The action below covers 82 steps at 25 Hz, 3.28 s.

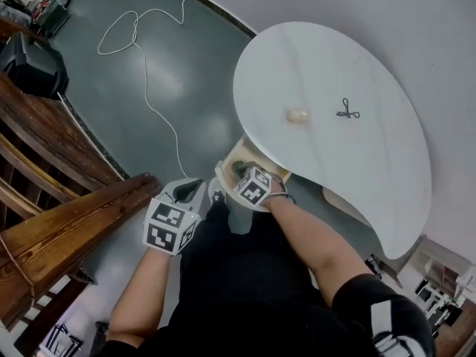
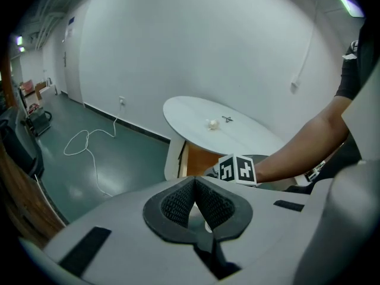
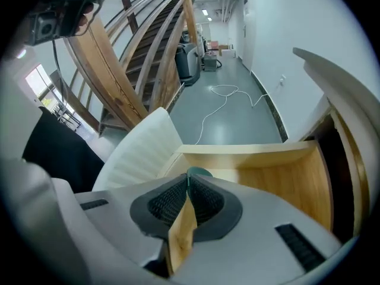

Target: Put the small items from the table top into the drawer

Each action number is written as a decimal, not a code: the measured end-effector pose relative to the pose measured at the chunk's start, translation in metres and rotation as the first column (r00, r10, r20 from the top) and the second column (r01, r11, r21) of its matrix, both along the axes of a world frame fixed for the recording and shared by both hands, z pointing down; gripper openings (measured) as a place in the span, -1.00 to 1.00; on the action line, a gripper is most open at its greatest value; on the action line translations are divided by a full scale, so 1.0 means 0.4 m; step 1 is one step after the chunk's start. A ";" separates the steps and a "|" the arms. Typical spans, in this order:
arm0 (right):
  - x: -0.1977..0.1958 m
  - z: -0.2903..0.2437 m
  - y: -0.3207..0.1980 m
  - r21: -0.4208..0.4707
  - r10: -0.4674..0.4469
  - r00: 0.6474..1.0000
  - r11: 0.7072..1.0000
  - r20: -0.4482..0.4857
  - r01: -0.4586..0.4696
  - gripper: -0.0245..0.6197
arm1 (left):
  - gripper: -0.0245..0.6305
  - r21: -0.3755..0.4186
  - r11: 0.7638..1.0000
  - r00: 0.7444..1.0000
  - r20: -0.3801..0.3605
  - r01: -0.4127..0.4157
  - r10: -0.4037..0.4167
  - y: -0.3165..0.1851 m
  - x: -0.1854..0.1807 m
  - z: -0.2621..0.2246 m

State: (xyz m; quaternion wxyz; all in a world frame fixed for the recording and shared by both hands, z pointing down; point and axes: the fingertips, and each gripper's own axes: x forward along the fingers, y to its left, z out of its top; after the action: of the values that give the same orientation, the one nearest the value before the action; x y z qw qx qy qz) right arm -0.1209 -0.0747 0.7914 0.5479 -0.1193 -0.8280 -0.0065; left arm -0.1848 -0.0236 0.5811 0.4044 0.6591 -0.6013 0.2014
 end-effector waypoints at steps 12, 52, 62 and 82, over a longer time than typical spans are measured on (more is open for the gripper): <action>-0.046 0.072 -0.027 -0.015 0.070 0.997 0.997 -0.015 -0.071 -0.82 | -0.88 -0.011 0.996 0.996 -0.027 0.085 -0.085 0.034 -0.040 0.015; 0.088 -0.539 -0.501 0.257 0.210 0.892 0.908 0.400 -0.330 -0.85 | -0.88 0.126 0.978 0.985 0.073 -0.165 0.157 -0.221 0.124 -0.134; 0.059 -0.472 -0.584 0.378 0.040 0.960 0.914 0.279 -0.148 -0.58 | -0.88 0.131 0.990 0.997 0.076 -0.044 0.034 -0.174 0.105 -0.157; 0.046 -0.385 -0.601 0.334 -0.028 0.980 0.942 0.197 -0.040 -0.45 | -0.88 0.146 0.987 0.996 0.047 0.071 -0.078 -0.162 0.097 -0.171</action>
State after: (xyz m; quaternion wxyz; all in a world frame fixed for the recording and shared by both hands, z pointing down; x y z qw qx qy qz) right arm -0.1023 -0.3150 0.6372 0.4746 -0.0203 -0.8657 -0.1577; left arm -0.1460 -0.0884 0.5127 0.3471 0.6582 -0.6488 0.1592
